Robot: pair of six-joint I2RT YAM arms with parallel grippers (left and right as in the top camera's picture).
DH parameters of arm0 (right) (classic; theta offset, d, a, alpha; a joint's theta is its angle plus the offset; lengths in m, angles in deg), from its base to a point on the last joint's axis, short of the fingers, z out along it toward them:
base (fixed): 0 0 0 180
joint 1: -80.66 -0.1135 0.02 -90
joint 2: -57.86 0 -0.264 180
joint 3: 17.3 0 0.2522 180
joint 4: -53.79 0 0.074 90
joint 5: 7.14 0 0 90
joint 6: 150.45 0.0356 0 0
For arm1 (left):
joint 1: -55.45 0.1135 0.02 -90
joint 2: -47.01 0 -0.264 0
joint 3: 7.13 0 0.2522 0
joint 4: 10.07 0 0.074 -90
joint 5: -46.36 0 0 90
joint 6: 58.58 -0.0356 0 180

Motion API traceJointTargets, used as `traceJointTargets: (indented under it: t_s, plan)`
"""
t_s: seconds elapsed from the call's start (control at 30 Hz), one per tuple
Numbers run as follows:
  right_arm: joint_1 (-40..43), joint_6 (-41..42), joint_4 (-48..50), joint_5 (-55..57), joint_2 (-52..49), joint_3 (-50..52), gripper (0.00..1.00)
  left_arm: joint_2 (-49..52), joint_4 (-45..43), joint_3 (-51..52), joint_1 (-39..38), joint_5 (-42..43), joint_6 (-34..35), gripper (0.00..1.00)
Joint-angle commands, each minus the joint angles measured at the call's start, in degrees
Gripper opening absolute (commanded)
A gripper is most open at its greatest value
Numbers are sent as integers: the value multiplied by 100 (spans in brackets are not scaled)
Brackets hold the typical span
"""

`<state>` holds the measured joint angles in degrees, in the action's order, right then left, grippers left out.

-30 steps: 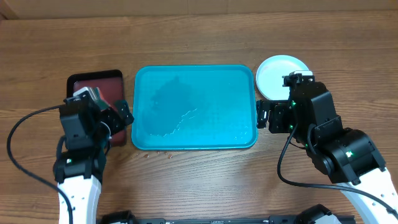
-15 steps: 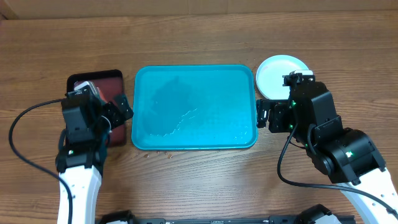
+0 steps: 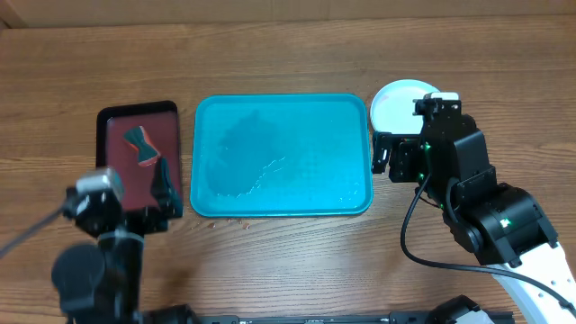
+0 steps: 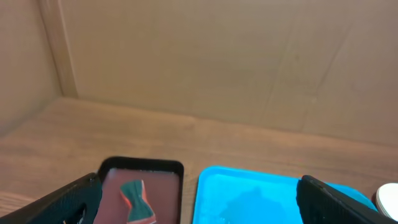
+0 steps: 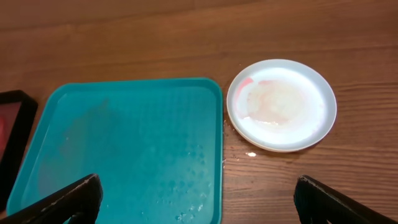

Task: Clean dirty plates on tray and stack at the side

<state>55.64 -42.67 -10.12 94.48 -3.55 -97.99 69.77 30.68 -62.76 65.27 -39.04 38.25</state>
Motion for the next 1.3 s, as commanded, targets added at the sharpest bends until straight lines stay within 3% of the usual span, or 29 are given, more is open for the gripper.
traceJointTargets:
  t_s: [0.0, 0.4, 0.57, 1.0, 1.27]
  plan:
    - [-9, -17, 50, 146, 22, 39, 100, -557, -7, 492, -11, 94, -258, 100]
    - [-11, -15, 37, 144, 22, 39, 100, -778, 39, 732, -11, -57, -260, 100]
    - [-11, -15, 35, 142, 22, 39, 100, -778, 695, 732, -11, -57, -260, 100]
    - [-11, -17, 37, 142, 22, 39, 100, -778, 3471, 734, -11, -59, -258, 100]
    - [-11, -15, -455, 140, 22, 39, 100, -778, 3449, 743, -11, -57, -258, 100]
